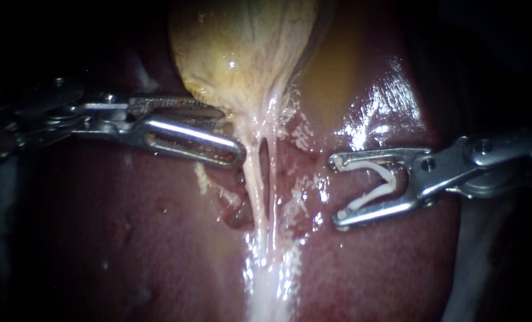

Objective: Grabbing gallbladder

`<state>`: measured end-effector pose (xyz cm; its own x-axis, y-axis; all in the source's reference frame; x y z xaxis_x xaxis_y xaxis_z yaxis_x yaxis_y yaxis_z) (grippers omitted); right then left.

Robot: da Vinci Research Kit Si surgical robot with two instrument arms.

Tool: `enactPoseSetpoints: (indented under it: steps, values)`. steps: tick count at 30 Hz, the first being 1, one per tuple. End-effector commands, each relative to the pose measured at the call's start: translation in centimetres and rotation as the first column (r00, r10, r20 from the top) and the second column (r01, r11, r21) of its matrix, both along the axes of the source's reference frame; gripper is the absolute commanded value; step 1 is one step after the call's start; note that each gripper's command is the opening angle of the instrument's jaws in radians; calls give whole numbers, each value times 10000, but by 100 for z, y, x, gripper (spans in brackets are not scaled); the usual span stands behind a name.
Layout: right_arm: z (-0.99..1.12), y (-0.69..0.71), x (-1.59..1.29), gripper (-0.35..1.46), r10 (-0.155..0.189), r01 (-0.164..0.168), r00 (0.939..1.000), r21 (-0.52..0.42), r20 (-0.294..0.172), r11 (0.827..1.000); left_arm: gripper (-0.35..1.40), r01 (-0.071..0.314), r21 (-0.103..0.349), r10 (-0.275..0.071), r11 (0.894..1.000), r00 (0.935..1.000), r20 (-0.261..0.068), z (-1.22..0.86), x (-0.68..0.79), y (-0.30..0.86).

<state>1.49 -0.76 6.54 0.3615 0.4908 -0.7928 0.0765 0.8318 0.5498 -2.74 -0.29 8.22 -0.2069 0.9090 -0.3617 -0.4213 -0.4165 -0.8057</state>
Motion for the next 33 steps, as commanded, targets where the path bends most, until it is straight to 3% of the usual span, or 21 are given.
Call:
enactPoseSetpoints:
  steps: [1, 6, 11, 15, 27, 33]
  values:
    - [0, 0, 0, 49, 0, 0, 10000, 0, 0, 10000, 27, 28, 42, -28, 10000, 10000, -1, 1, 0, 0]
    - [0, 0, 0, 49, 0, 0, 10000, 0, 1, 10000, -6, 249, 447, -248, 9987, 9997, -14, 6, 0, 1]
    - [0, 0, 0, 49, -1, 1, 10000, 0, 0, 10000, -15, 329, 587, -328, 9977, 9995, -23, 8, 1, 0]
    - [-1, -1, 0, 49, -2, 2, 10000, 0, -1, 10000, -35, 303, 726, -291, 9969, 9994, -176, 9, 2, -1]
    - [-2, -1, 0, 49, -3, 3, 10000, 1, -1, 10000, -35, 299, 998, -273, 9946, 9993, -271, -2, 14, -5]
    - [-2, -1, 0, 49, -4, 4, 10000, 1, -2, 10000, -35, 248, 1114, -221, 9935, 9995, -246, -17, 29, -7]
